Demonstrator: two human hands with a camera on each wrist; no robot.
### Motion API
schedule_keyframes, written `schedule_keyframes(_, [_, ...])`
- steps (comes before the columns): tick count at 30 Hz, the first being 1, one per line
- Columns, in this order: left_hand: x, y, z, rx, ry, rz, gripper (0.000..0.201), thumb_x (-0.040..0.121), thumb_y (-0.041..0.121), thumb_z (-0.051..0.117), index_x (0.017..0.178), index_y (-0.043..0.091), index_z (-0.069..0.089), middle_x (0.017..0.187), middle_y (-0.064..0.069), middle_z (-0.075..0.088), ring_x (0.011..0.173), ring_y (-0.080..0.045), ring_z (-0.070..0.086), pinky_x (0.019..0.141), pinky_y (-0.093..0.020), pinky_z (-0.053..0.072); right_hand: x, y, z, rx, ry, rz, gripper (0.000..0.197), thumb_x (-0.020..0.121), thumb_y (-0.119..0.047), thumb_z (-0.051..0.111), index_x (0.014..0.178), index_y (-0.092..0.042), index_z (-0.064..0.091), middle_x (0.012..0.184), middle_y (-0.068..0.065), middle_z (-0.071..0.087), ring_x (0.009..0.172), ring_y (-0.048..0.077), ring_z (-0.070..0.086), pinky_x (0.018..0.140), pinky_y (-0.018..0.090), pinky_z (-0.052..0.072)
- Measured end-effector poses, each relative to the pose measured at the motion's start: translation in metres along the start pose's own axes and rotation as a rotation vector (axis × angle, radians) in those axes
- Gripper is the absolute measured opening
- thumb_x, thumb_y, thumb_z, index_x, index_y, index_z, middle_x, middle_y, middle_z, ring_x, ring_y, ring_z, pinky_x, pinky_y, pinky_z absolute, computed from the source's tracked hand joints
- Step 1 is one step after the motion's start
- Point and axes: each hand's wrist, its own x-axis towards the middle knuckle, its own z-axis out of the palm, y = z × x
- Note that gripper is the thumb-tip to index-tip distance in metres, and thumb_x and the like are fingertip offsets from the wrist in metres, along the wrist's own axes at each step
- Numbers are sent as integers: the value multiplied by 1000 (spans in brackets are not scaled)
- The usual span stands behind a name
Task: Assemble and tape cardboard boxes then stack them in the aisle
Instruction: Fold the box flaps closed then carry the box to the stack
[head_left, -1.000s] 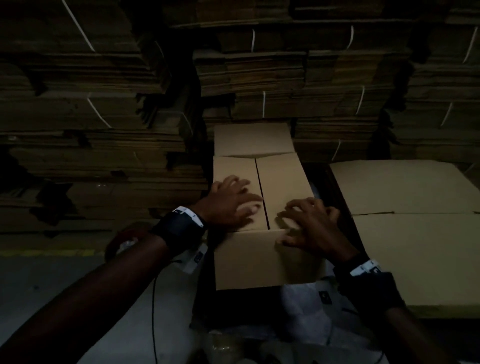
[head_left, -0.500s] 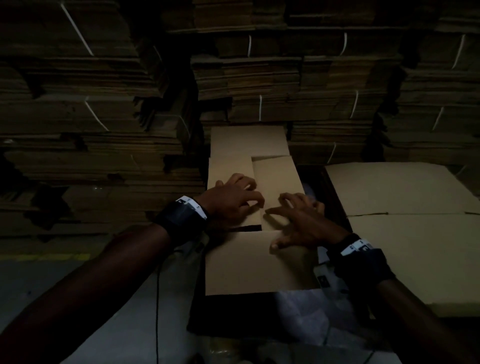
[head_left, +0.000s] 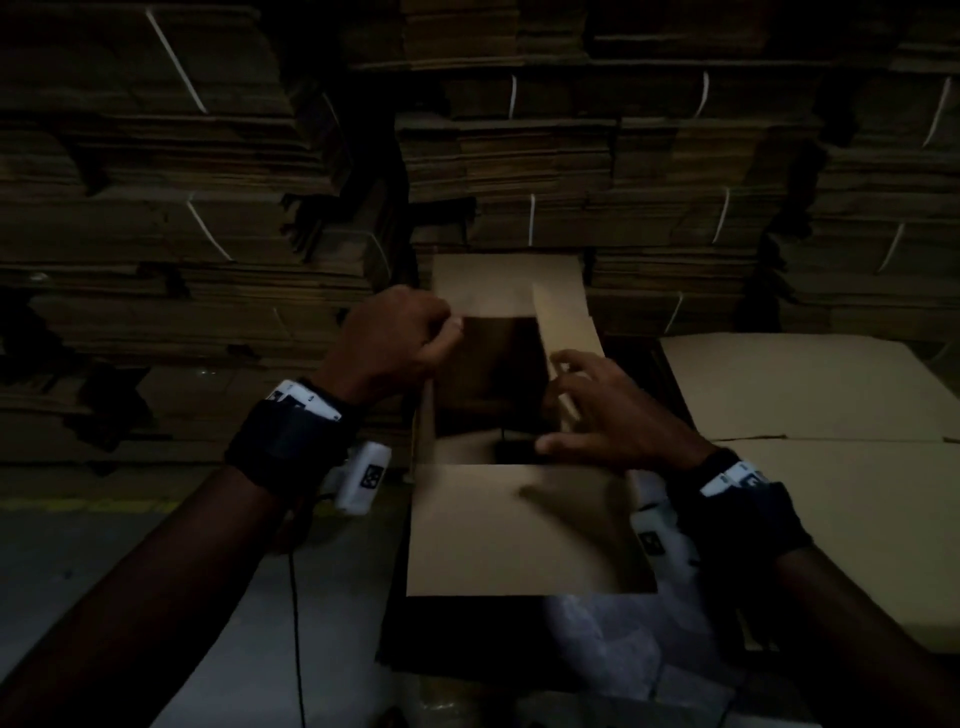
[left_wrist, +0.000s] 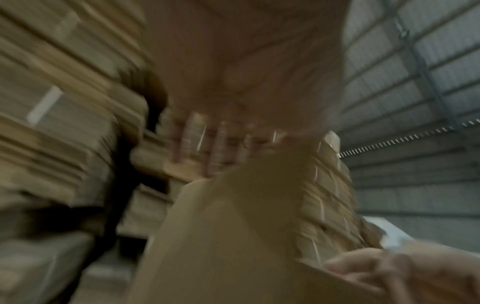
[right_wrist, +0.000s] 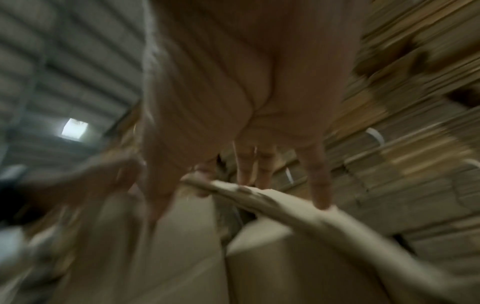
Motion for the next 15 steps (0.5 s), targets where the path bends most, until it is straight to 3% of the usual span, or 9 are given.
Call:
schedule_keyframes(2, [-8, -7, -14, 36, 52, -156, 54, 97, 55, 37, 74, 15, 65, 66, -7, 61, 62, -28, 58, 53, -33, 33, -6, 9, -10, 5, 184, -45, 49, 82, -66, 60, 112, -28, 66, 155, 3, 40, 139, 26, 42, 106, 50, 45])
schedule_keyframes(3, [-13, -15, -17, 57, 33, -251, 53, 99, 56, 39, 76, 16, 65, 68, -7, 64, 64, -28, 59, 55, -32, 35, -9, 14, -16, -35, 282, -80, 45, 84, -59, 57, 110, -23, 67, 151, 4, 47, 133, 27, 48, 101, 49, 49])
schedule_keyframes(5, [-27, -33, -18, 109, -83, -465, 55, 97, 66, 39, 80, 20, 64, 80, -9, 70, 73, -28, 61, 64, -34, 41, -15, 29, -27, -136, 445, -158, 38, 85, -41, 57, 108, -13, 70, 141, 11, 57, 125, 33, 55, 97, 48, 50])
schedule_keyframes(6, [-34, -41, -16, 124, -159, -538, 64, 91, 78, 32, 83, 23, 64, 89, -10, 71, 79, -28, 62, 72, -36, 45, -20, 38, -32, -197, 505, -186, 36, 84, -33, 58, 107, -8, 71, 135, 14, 60, 123, 37, 56, 97, 49, 50])
schedule_keyframes(8, [-49, -49, -8, 74, -342, -619, 98, 69, 100, 13, 107, 26, 66, 115, -11, 70, 101, -31, 63, 92, -43, 49, -33, 48, -40, -370, 572, -90, 27, 83, -21, 66, 104, -5, 73, 129, 17, 63, 127, 40, 53, 95, 55, 48])
schedule_keyframes(11, [-75, -37, 7, 13, -647, -630, 130, 52, 109, 14, 149, 27, 42, 151, -13, 46, 137, -33, 44, 112, -47, 37, -54, 47, -37, -578, 465, 343, 22, 83, -23, 75, 102, -12, 73, 133, 13, 61, 141, 38, 39, 102, 72, 31])
schedule_keyframes(13, [-88, -26, 18, 40, -781, -614, 141, 40, 112, 28, 158, 36, 19, 164, -16, 18, 150, -36, 19, 119, -54, 26, -58, 46, -34, -541, 228, 624, 34, 92, -52, 64, 104, -20, 69, 135, 8, 58, 147, 35, 27, 105, 82, 10])
schedule_keyframes(14, [-94, -22, 26, 16, -833, -631, 148, 35, 111, 38, 160, 38, 7, 167, -16, 2, 153, -38, 5, 121, -57, 20, -57, 44, -33, -452, 78, 715, 51, 89, -71, 56, 107, -24, 66, 136, 7, 57, 147, 35, 27, 108, 80, 5])
schedule_keyframes(15, [-99, -20, 33, -22, -871, -652, 156, 31, 109, 48, 160, 37, -4, 167, -14, -12, 154, -38, -7, 122, -59, 14, -55, 42, -33, -352, -50, 753, 69, 80, -86, 52, 115, -27, 63, 137, 6, 57, 144, 34, 33, 113, 74, 10])
